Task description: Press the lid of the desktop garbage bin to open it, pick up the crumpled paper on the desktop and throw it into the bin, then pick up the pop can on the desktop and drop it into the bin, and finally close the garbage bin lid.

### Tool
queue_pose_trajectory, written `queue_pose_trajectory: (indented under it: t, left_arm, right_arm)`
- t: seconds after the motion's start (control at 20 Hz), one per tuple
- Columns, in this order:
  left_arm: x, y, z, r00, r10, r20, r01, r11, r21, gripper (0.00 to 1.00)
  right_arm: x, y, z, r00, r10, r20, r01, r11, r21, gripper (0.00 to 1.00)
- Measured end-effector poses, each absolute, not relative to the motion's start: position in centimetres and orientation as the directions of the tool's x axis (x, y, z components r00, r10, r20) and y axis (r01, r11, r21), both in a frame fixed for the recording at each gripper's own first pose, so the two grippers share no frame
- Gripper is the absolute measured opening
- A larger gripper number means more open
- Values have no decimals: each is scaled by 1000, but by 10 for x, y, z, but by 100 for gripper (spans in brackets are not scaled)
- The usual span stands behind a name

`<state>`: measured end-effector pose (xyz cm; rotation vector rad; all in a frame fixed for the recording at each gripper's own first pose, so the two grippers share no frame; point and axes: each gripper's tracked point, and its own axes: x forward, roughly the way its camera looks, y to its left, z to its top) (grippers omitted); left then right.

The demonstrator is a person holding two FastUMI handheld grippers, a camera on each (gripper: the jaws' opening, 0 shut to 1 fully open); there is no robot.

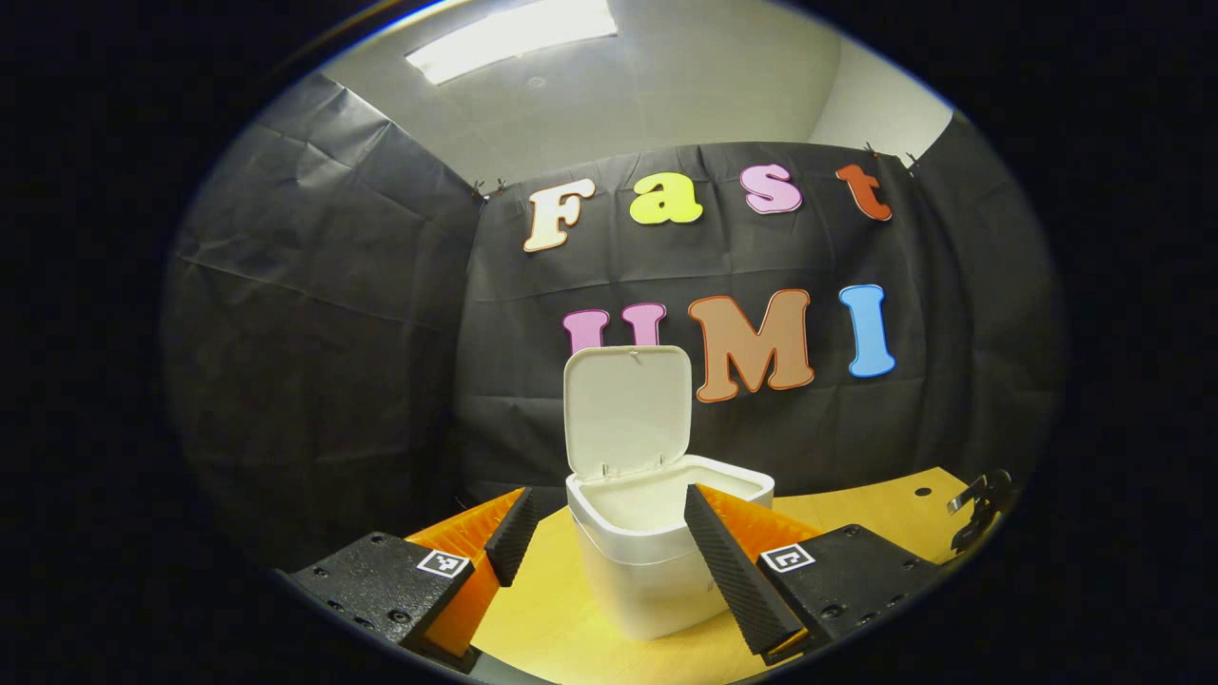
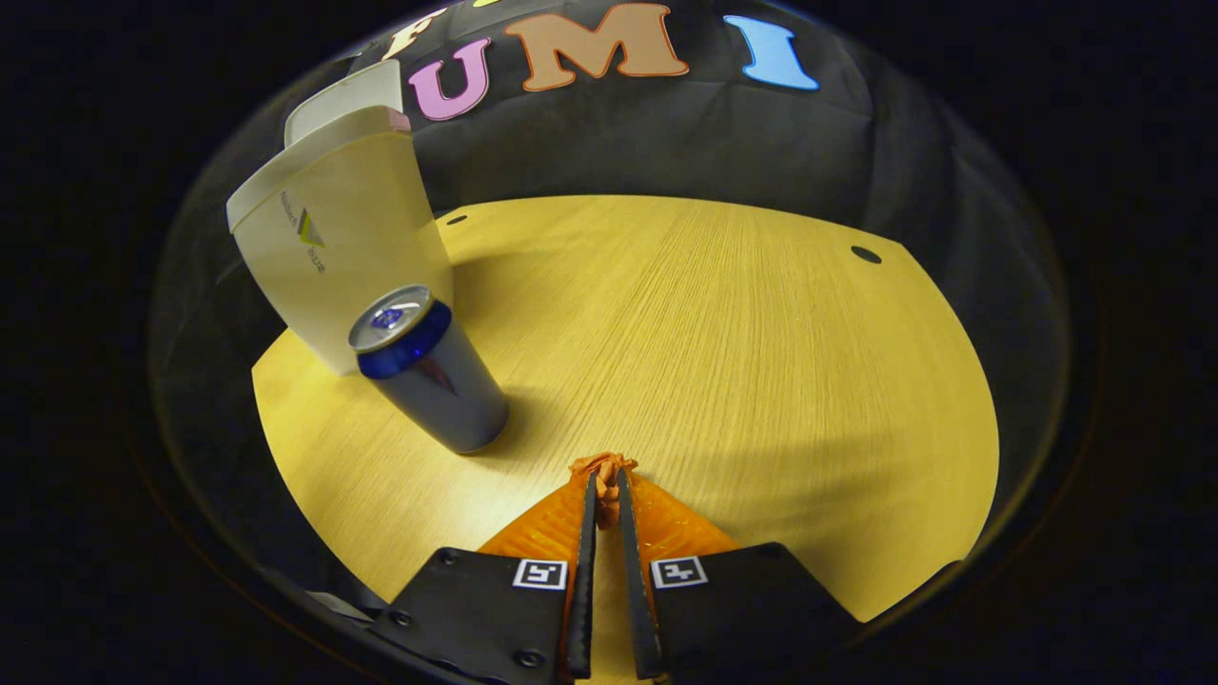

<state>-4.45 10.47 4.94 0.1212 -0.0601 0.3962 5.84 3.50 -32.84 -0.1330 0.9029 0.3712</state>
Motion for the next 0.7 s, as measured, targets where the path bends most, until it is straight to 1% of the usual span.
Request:
queue_pose_trajectory:
  t: [0.15,0.3,0.35,0.4,0.65,0.7]
  left_arm:
    - [-42,98,45,930,361,75,-367,926,91,95]
    - [-40,92,39,937,345,61,-348,934,73,95]
    - [-39,90,36,939,339,58,-342,937,68,99]
    - [-39,88,33,942,332,53,-335,940,65,95]
    - [-32,83,21,949,314,23,-315,947,65,95]
    - [-32,83,18,950,312,17,-312,948,64,99]
  right_arm:
    - [74,40,-282,609,292,-737,-387,921,45,18]
    - [91,62,-215,651,371,-662,-441,895,68,18]
    - [99,71,-190,668,401,-627,-468,881,66,18]
    - [105,85,-167,681,435,-589,-499,864,61,18]
    - [125,177,-74,659,608,-442,-663,747,40,18]
    - [134,197,-65,654,629,-421,-687,726,18,18]
